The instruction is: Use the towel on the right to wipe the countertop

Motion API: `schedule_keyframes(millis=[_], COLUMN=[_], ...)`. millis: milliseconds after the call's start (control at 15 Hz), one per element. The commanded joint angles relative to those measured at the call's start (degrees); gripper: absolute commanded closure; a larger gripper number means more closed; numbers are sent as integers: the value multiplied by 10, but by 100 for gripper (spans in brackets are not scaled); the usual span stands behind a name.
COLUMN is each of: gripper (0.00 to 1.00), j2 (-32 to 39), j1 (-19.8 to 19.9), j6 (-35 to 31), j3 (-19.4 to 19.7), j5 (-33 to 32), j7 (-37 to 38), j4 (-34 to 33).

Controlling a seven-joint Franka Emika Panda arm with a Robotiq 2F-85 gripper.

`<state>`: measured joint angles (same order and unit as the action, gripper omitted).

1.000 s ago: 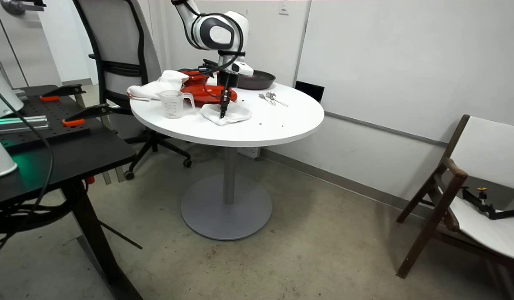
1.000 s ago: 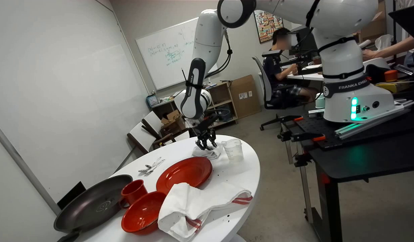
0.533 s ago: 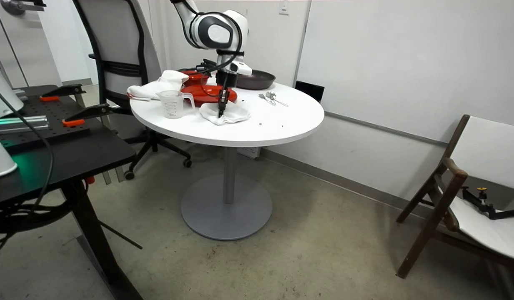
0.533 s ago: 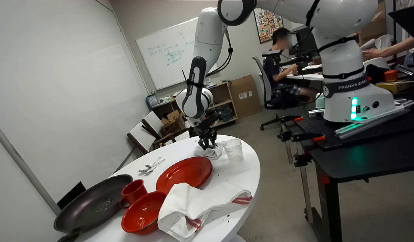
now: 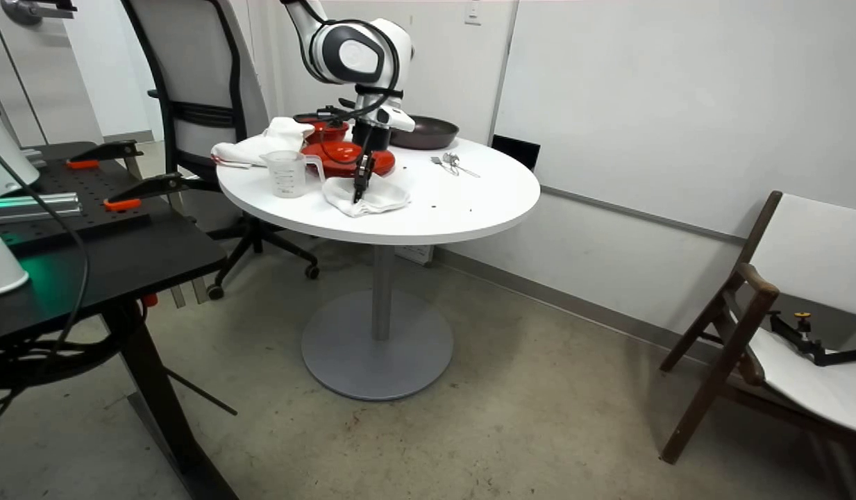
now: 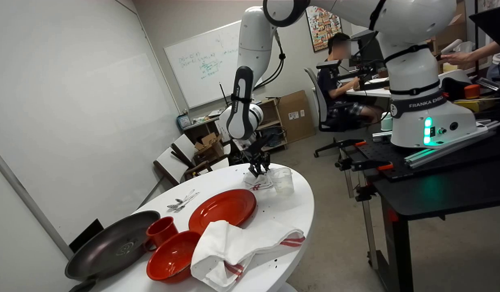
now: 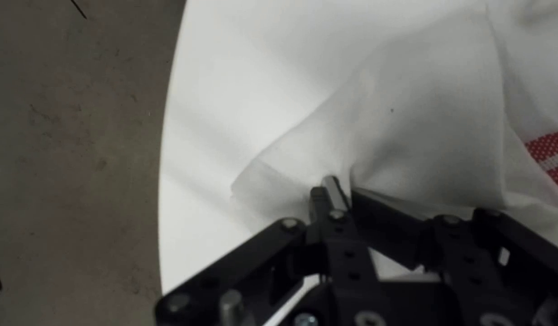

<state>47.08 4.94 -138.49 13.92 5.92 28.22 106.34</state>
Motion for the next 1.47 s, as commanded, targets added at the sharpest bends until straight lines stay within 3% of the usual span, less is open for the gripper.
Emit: schedule_keyframes(millis=[0,600,1400], gripper=[99,99,99], j2=[-15,-41,-34], j1=[4,14,20], j6=[7,1,-33], j3=[12,19,45], j5=[7,8,7], j7=[3,-1,9], j4=[41,78,55])
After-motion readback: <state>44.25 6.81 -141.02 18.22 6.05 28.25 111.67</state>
